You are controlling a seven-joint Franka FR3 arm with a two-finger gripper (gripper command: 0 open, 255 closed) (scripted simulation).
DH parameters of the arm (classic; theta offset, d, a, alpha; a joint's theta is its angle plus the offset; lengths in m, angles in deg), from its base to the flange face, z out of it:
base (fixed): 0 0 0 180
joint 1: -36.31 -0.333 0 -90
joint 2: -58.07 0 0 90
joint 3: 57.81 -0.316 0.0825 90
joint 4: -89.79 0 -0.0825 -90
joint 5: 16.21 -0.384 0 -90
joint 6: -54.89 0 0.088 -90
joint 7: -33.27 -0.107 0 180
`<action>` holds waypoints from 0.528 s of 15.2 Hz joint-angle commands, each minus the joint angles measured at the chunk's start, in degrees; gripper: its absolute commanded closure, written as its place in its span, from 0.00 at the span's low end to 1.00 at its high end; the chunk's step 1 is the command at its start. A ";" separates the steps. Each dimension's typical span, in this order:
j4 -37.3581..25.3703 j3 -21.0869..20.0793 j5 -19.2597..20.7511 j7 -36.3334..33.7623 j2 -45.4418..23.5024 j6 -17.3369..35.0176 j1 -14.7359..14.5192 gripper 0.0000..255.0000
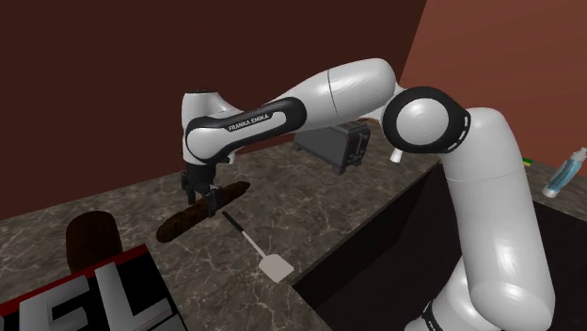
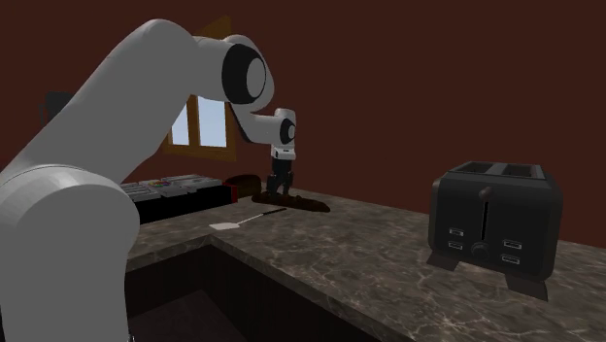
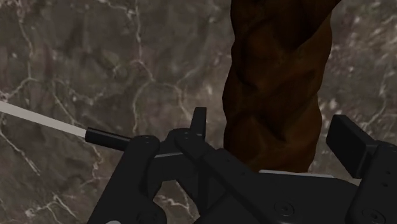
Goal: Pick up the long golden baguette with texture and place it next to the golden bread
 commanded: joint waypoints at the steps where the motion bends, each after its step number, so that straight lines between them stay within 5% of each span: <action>1: 0.32 0.03 0.00 0.02 -0.04 0.18 0.06 0.00; 8: -3.93 -0.51 -0.87 0.47 2.18 -6.18 0.27 0.00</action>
